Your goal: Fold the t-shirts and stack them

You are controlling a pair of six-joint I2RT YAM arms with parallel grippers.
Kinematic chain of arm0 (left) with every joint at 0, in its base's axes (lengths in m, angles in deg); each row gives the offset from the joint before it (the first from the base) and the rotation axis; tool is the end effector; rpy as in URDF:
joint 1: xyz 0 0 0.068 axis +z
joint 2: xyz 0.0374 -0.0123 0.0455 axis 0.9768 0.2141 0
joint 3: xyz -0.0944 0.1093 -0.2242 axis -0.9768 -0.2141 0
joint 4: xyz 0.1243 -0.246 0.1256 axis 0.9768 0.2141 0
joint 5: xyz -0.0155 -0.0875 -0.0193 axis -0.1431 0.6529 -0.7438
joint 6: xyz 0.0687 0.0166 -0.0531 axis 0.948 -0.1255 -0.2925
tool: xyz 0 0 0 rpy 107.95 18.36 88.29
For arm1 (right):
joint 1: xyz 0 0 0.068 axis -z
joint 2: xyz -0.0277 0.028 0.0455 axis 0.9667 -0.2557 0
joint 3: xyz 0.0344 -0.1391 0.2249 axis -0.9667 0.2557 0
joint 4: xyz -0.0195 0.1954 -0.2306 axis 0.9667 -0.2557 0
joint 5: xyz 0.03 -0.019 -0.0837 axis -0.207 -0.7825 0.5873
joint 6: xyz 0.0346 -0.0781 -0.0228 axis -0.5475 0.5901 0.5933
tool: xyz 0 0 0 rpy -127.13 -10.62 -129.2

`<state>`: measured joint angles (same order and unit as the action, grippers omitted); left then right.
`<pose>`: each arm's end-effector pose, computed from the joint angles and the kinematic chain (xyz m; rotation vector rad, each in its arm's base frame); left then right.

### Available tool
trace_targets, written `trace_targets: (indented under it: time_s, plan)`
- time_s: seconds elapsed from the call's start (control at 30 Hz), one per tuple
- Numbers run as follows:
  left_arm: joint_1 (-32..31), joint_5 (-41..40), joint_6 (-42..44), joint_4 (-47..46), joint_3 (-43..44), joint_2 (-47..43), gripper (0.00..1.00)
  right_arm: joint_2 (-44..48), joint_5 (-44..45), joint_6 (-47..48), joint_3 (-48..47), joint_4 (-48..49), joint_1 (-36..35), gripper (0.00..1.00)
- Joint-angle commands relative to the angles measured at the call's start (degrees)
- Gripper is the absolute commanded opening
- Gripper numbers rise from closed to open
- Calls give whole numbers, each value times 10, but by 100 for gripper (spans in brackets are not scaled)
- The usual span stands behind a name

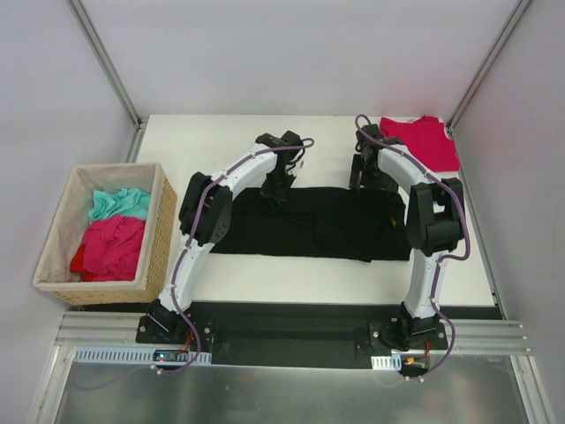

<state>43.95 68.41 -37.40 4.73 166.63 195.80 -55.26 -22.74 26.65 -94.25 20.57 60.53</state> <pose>0.4417 -0.3016 0.1265 0.7241 2.8349 -0.2270 0.4715 0.0955 0.1460 -0.0798 2.6525 -0.3583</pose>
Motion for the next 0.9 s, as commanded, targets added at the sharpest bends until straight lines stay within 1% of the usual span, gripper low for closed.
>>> trace_targets:
  time_s: [0.0, 0.27, 0.3, 0.37, 0.4, 0.43, 0.5, 0.53, 0.6, 0.63, 0.87]
  plan:
    - [-4, -11, -8, 12, -34, -67, 0, 21, 4, 3, 1, -7, -6, 99]
    - [-6, -13, -8, 8, -50, -68, 0, 20, 8, 4, 0, -11, -10, 99]
    - [-6, -12, -5, 7, -50, -67, 1, 19, 9, 4, 0, -10, -10, 99]
    - [-8, -11, -7, 8, -50, -62, 8, 20, 9, 3, -1, -12, -11, 99]
    - [-8, -9, -7, 9, -50, -60, 13, 19, 8, 4, -1, -11, -10, 99]
    - [-9, -12, -9, 9, -51, -57, 35, 19, 9, 5, -2, -11, -10, 99]
    - [-10, -8, -11, 8, -55, -52, 51, 19, 11, 4, -2, -11, -10, 99]
    - [-12, -9, -12, 8, -60, -51, 64, 20, 11, 5, -3, -12, -10, 99]
    - [-12, -9, -12, 8, -63, -52, 81, 22, 15, 6, -4, -12, -10, 99]
    - [-13, -10, -12, 8, -62, -56, 99, 22, 17, 5, -3, -13, -11, 99]
    - [-9, -62, -17, 8, -43, -92, 99, 45, 41, 12, -2, -7, -10, 98]
